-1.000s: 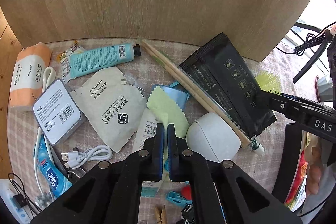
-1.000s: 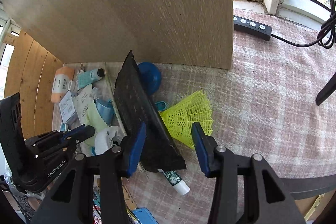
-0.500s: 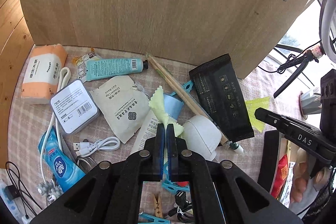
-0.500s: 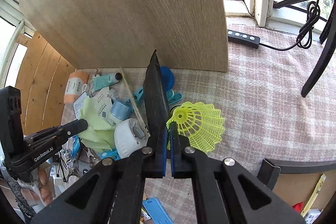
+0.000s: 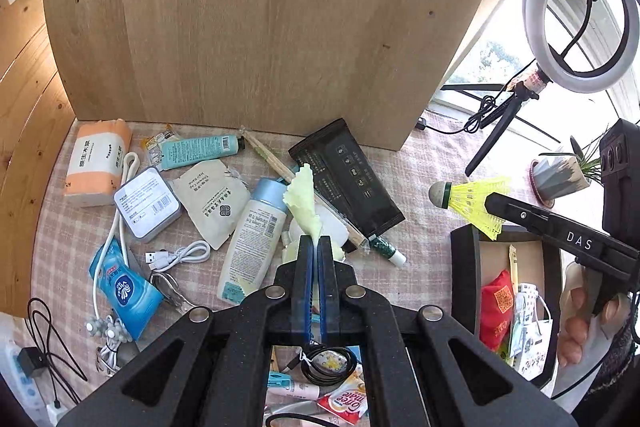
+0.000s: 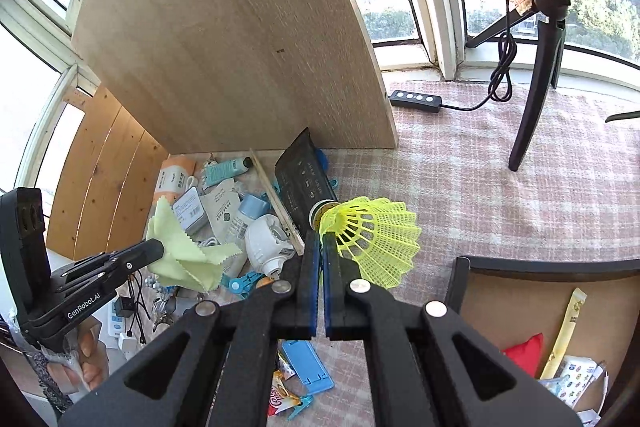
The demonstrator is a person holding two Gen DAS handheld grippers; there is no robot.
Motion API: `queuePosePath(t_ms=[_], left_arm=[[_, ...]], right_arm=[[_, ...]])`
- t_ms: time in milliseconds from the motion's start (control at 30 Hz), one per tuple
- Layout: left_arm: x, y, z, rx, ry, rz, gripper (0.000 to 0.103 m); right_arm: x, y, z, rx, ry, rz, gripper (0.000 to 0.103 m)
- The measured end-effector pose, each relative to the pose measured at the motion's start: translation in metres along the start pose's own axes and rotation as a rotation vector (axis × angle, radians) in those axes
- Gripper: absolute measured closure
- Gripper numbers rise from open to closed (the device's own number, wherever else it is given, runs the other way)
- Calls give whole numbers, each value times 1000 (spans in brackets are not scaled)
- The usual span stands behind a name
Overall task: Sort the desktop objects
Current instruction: 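Carry the shuttlecock with the right tool while the left carries the cloth into the tray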
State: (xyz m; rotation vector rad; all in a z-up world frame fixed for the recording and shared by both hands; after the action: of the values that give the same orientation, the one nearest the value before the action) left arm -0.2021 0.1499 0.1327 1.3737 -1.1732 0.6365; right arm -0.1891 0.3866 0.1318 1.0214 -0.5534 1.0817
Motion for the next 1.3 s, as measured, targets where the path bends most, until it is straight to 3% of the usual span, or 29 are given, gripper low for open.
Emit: queuePosePath(t_ms=[200,633,800,1000,1033,1067,1100,1133,1167,1300], left_arm=[[26,-13,-50,-87,-73,-21,101],[23,-66,-193,-311,-244,54,101],[18,-86,-239,-381,-293,92,101],[16,-105,-274,-440,-325,123,101],[15,-108,-278,-447,-333,132,101],[14,-110,-280,-452,-339,142,100],[13,-112,-282,-449,-340,151,89],[12,-112,-282,-445,-336,158,69],[12,-112,-281,-439,-335,151,62],[13,-114,-276,-439,-314,134,59]], right_arm=[[54,-18,-30,-25,-38,-49,101],[147,-77,-163,-199,-213,-119,101],[165,-93,-197,-260,-248,-130,101],[169,-103,-210,-265,-279,-109,100],[166,-104,-211,-268,-278,-89,98],[164,-106,-212,-279,-274,-72,88],[163,-108,-213,-290,-268,-68,77],[163,-110,-214,-297,-265,-70,73],[163,-110,-214,-297,-270,-71,70],[162,-111,-211,-297,-260,-70,70]])
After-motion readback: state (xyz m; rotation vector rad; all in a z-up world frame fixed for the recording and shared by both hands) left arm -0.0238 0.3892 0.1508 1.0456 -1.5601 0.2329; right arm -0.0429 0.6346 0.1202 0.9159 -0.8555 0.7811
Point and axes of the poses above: each gripper's, at about its wrist camera, not at the fingertips, and x roughly against the way its jaws point, z to its left, y to its top, the point moved 4 cm from there along -x, roughly the way its jaws point, and after that the axes turned 1 degree about y, right-handed, at the moved point
